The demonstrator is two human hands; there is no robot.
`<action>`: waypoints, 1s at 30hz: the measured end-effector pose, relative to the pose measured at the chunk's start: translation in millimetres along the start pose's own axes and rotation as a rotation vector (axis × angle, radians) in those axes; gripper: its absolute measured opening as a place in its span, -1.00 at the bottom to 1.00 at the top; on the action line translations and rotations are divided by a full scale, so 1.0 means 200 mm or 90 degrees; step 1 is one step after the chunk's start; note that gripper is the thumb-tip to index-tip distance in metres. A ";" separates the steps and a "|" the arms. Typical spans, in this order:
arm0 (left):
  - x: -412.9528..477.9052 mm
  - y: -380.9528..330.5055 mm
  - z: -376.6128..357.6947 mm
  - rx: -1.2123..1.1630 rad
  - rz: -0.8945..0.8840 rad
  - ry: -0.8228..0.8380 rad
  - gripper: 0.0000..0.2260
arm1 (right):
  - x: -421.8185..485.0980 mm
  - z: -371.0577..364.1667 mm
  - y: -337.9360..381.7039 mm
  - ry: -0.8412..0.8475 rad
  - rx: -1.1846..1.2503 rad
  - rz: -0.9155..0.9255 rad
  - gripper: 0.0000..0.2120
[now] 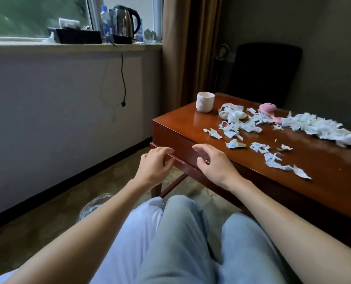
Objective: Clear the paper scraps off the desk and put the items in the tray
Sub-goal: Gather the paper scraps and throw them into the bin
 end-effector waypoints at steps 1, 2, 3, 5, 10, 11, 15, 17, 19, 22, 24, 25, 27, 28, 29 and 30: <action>0.01 -0.05 0.00 -0.006 -0.008 0.004 -0.75 | -0.02 0.04 0.00 -0.015 0.002 -0.010 -0.64; 0.01 -0.10 -0.01 -0.011 -0.014 0.012 -0.75 | -0.04 0.08 0.00 -0.027 0.005 -0.020 -0.63; 0.01 -0.15 -0.02 -0.014 -0.020 0.019 -0.75 | -0.06 0.11 0.00 -0.035 0.004 -0.026 -0.63; 0.02 -0.24 -0.02 -0.012 -0.032 0.026 -0.74 | -0.09 0.18 0.00 -0.046 -0.007 -0.036 -0.63; 0.01 -0.44 -0.01 0.000 -0.083 0.046 -0.71 | -0.19 0.35 -0.04 -0.056 -0.078 -0.060 -0.64; 0.01 -0.48 -0.02 0.001 -0.092 0.052 -0.71 | -0.21 0.39 -0.05 -0.059 -0.089 -0.065 -0.65; 0.01 -0.61 -0.09 0.013 -0.114 0.092 -0.67 | -0.29 0.54 -0.13 -0.081 -0.147 -0.090 -0.64; 0.02 -0.67 -0.13 0.024 -0.118 0.109 -0.64 | -0.32 0.62 -0.18 -0.091 -0.194 -0.102 -0.64; 0.03 -0.72 -0.18 0.027 -0.121 0.125 -0.61 | -0.35 0.68 -0.23 -0.091 -0.239 -0.111 -0.63; 0.07 -0.77 -0.25 0.018 -0.117 0.135 -0.56 | -0.39 0.75 -0.35 -0.075 -0.284 -0.160 -0.56; 0.09 -0.79 -0.29 0.028 -0.119 0.125 -0.51 | -0.42 0.77 -0.43 -0.053 -0.297 -0.206 -0.48; 0.11 -0.81 -0.32 0.035 -0.121 0.127 -0.48 | -0.43 0.77 -0.48 -0.035 -0.307 -0.232 -0.44; 0.14 -0.83 -0.38 0.050 -0.117 0.140 -0.44 | -0.45 0.75 -0.57 0.012 -0.321 -0.280 -0.38; 0.16 -0.84 -0.41 0.056 -0.112 0.147 -0.42 | -0.46 0.74 -0.60 0.031 -0.321 -0.297 -0.36; 0.18 -0.84 -0.44 0.063 -0.106 0.153 -0.40 | -0.46 0.73 -0.63 0.044 -0.316 -0.311 -0.34; 0.20 -0.84 -0.47 0.073 -0.100 0.155 -0.40 | -0.46 0.72 -0.66 0.052 -0.307 -0.321 -0.33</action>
Point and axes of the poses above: each hand's wrist, its own x-axis towards the middle knuckle, its own z-axis out of the back of the hand, y = z × x, the point moved 10 cm from there along x, towards the middle knuckle, and after that the axes turned 14 degrees about z, right-handed, at the moved point
